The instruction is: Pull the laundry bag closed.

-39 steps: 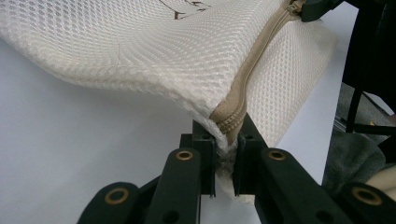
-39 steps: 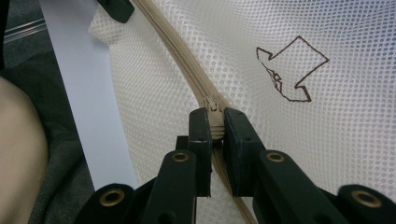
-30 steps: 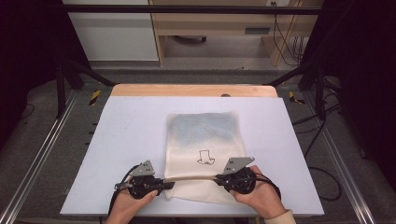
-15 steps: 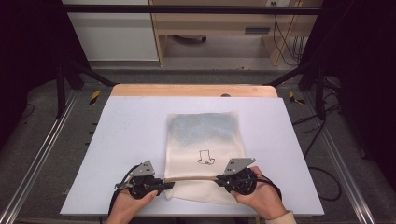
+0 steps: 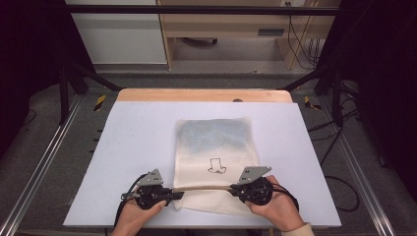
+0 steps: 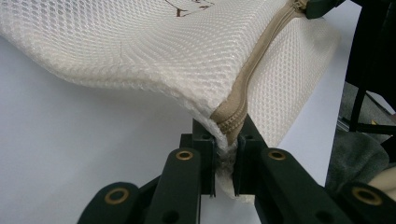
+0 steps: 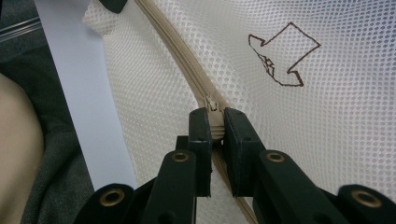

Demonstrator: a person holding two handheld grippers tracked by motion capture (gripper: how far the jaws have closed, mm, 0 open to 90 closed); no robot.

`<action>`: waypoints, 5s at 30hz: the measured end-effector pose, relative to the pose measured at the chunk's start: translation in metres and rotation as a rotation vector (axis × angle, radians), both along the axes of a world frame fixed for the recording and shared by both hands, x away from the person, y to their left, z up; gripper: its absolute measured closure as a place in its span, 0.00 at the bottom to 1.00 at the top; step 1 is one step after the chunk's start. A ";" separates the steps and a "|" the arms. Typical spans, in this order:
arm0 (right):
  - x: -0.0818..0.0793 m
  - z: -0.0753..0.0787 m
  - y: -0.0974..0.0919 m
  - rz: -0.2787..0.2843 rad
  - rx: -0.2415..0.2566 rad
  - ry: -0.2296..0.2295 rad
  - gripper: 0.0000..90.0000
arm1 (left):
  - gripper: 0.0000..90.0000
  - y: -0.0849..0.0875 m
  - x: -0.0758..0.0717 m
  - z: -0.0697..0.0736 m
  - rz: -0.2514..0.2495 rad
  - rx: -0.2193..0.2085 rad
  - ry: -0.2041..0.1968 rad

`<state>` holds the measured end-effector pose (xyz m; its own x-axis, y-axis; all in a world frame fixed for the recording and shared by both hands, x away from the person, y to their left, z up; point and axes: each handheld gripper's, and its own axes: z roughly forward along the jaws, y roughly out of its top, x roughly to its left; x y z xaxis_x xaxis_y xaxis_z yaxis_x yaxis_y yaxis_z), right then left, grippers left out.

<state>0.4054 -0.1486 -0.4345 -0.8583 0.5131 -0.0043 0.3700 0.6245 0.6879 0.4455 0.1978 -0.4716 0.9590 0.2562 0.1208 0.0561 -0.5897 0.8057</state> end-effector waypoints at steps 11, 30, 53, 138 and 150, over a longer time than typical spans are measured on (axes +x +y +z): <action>-0.002 0.000 -0.007 -0.012 0.000 0.002 0.91 | 0.91 -0.001 0.000 0.000 -0.001 0.001 0.000; -0.006 -0.003 -0.023 -0.045 0.000 0.001 0.91 | 0.91 -0.001 0.000 0.000 -0.001 0.003 0.000; -0.006 -0.004 -0.026 -0.048 -0.003 0.000 0.91 | 0.91 -0.001 0.000 0.001 0.002 0.004 -0.007; -0.013 -0.010 -0.063 -0.141 0.000 0.012 0.91 | 0.91 0.004 0.000 0.005 0.029 -0.009 -0.016; -0.014 -0.014 -0.071 -0.155 -0.014 0.019 0.91 | 0.91 0.007 0.001 0.007 0.037 -0.010 -0.019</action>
